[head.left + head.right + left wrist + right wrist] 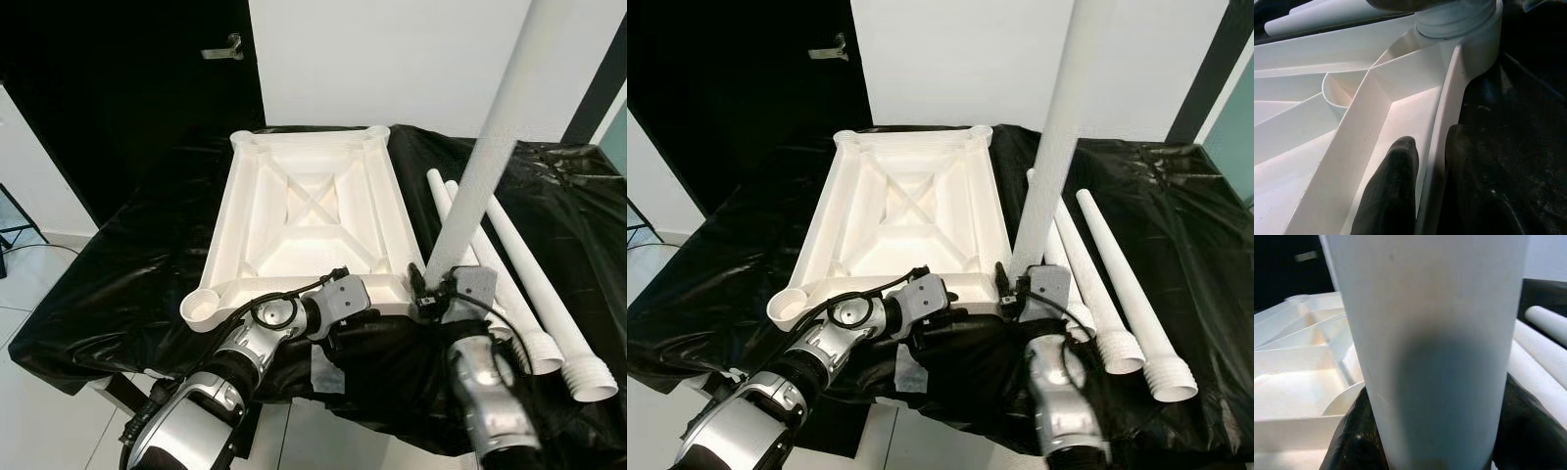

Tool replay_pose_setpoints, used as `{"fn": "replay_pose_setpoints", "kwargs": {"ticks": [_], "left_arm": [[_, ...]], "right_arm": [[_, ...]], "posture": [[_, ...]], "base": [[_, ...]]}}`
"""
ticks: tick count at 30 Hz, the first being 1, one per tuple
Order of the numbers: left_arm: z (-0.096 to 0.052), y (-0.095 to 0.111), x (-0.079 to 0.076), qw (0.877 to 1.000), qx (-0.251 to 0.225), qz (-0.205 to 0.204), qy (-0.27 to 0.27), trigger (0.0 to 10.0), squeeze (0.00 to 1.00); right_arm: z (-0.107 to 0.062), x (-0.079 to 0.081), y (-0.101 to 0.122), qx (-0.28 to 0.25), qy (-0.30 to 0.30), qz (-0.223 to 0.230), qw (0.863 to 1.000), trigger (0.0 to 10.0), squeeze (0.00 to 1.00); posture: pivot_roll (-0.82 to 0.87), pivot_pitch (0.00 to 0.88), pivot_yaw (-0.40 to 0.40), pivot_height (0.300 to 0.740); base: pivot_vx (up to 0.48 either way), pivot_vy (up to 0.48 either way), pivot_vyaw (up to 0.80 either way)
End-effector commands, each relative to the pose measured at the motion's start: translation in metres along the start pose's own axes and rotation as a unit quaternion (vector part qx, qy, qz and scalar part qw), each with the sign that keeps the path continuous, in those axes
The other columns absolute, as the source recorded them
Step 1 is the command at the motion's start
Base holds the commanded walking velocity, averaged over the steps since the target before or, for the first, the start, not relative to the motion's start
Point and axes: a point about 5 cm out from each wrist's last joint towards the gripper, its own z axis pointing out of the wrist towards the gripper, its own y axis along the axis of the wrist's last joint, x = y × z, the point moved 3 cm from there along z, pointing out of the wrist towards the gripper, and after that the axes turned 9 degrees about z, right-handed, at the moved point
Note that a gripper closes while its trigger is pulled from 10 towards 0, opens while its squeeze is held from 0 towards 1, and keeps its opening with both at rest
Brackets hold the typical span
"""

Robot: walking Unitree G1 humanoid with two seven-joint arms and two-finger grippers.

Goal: Building children table

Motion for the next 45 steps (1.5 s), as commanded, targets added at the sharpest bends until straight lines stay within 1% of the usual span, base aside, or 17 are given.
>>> {"fn": "replay_pose_setpoints", "kwargs": {"ticks": [1, 5, 6, 7, 8, 9, 10, 11, 16, 17, 18, 19, 27, 28, 38, 40, 45], "left_arm": [[-0.006, -0.053, -0.062, 0.987, 0.095, -0.084, -0.099, 10.0, 0.0], [-0.006, -0.053, -0.062, 0.987, 0.096, -0.082, -0.101, 10.0, 0.0], [-0.005, -0.052, -0.062, 0.987, 0.096, -0.082, -0.1, 10.0, 0.0], [-0.005, -0.052, -0.062, 0.987, 0.096, -0.082, -0.1, 10.0, 0.0], [-0.005, -0.051, -0.061, 0.987, 0.095, -0.082, -0.099, 10.0, 0.0], [-0.005, -0.051, -0.061, 0.987, 0.095, -0.082, -0.099, 10.0, 0.0], [-0.004, -0.051, -0.061, 0.987, 0.094, -0.082, -0.099, 10.0, 0.0], [-0.004, -0.05, -0.06, 0.987, 0.094, -0.082, -0.098, 10.0, 0.0], [-0.004, -0.051, -0.062, 0.987, 0.094, -0.083, -0.1, 10.0, 0.0], [-0.005, -0.052, -0.063, 0.987, 0.095, -0.083, -0.102, 10.0, 0.0], [-0.005, -0.052, -0.063, 0.987, 0.095, -0.083, -0.102, 10.0, 0.0], [-0.005, -0.053, -0.064, 0.987, 0.096, -0.083, -0.103, 10.0, 0.0], [-0.004, -0.05, -0.062, 0.987, 0.094, -0.083, -0.103, 10.0, 0.0], [-0.004, -0.051, -0.065, 0.986, 0.094, -0.083, -0.106, 10.0, 0.0], [-0.007, -0.055, -0.068, 0.985, 0.098, -0.083, -0.113, 10.0, 0.0], [-0.007, -0.055, -0.067, 0.985, 0.099, -0.081, -0.115, 10.0, 0.0], [-0.005, -0.052, -0.068, 0.985, 0.097, -0.078, -0.118, 10.0, 0.0]], "right_arm": [[-0.007, -0.009, -0.023, 0.053, -0.028, -0.014, 0.998, 0.0, 0.0], [0.001, -0.015, -0.021, 0.052, -0.05, -0.009, 0.997, 0.0, 0.0], [0.003, -0.009, -0.021, 0.051, -0.037, -0.011, 0.998, 4.1, 0.0], [0.003, -0.009, -0.021, 0.051, -0.037, -0.011, 0.998, 4.1, 0.0], [0.004, -0.005, -0.021, 0.051, -0.028, -0.015, 0.998, 7.3, 0.0], [0.004, -0.005, -0.021, 0.051, -0.028, -0.015, 0.998, 7.3, 0.0], [0.004, -0.001, -0.02, 0.048, -0.023, -0.015, 0.998, 10.0, 0.0], [0.004, 0.002, -0.018, 0.045, -0.015, -0.009, 0.999, 10.0, 1.0], [0.01, 0.011, -0.02, 0.065, 0.052, 0.019, 0.996, 10.0, 1.0], [0.013, 0.011, -0.02, 0.073, 0.084, 0.019, 0.994, 10.0, 0.49], [0.013, 0.011, -0.02, 0.073, 0.084, 0.019, 0.994, 10.0, 0.49], [0.015, 0.011, -0.019, 0.075, 0.106, 0.012, 0.991, 10.0, 0.0], [0.018, -0.001, -0.012, 0.088, 0.201, -0.029, 0.975, 10.0, 0.0], [0.015, -0.007, -0.007, 0.097, 0.249, -0.04, 0.963, 10.0, 0.0], [0.016, -0.03, 0.002, 0.109, 0.287, -0.088, 0.948, 10.0, 0.0], [0.015, -0.036, 0.004, 0.115, 0.311, -0.115, 0.936, 0.5, 0.0], [0.009, -0.038, 0.002, 0.136, 0.352, -0.13, 0.917, 0.0, 0.0]], "posture": [[0.01, 0.0, -0.003, 0.74], [0.0, 0.0, -0.002, 0.74], [0.0, 0.0, -0.004, 0.74], [0.0, 0.0, -0.004, 0.74], [0.0, 0.0, -0.004, 0.74], [0.0, 0.0, -0.004, 0.74], [0.0, 0.0, -0.006, 0.74], [0.0, 0.0, -0.006, 0.74], [-0.01, 0.0, 0.001, 0.74], [-0.01, 0.0, 0.003, 0.74], [-0.01, 0.0, 0.003, 0.74], [-0.01, 0.0, 0.003, 0.74], [-0.01, 0.0, 0.001, 0.74], [-0.01, 0.0, 0.009, 0.74], [-0.02, 0.0, 0.011, 0.74], [-0.02, 0.0, 0.01, 0.74], [-0.03, 0.0, 0.006, 0.74]], "base": [[0.0, 0.0, 0.0], [0.0, 0.0, 0.0], [0.0, 0.0, 0.0], [0.0, 0.0, 0.0], [0.0, 0.0, 0.0], [0.0, 0.0, 0.0], [0.0, 0.0, 0.0], [0.0, 0.0, 0.0], [0.0, 0.0, 0.0], [0.0, 0.0, 0.0], [0.0, 0.0, 0.0], [0.0, 0.0, 0.0], [0.0, 0.0, 0.0], [0.0, 0.0, 0.0], [0.0, 0.0, 0.0], [0.0, 0.0, 0.0], [0.0, 0.0, 0.0]]}}
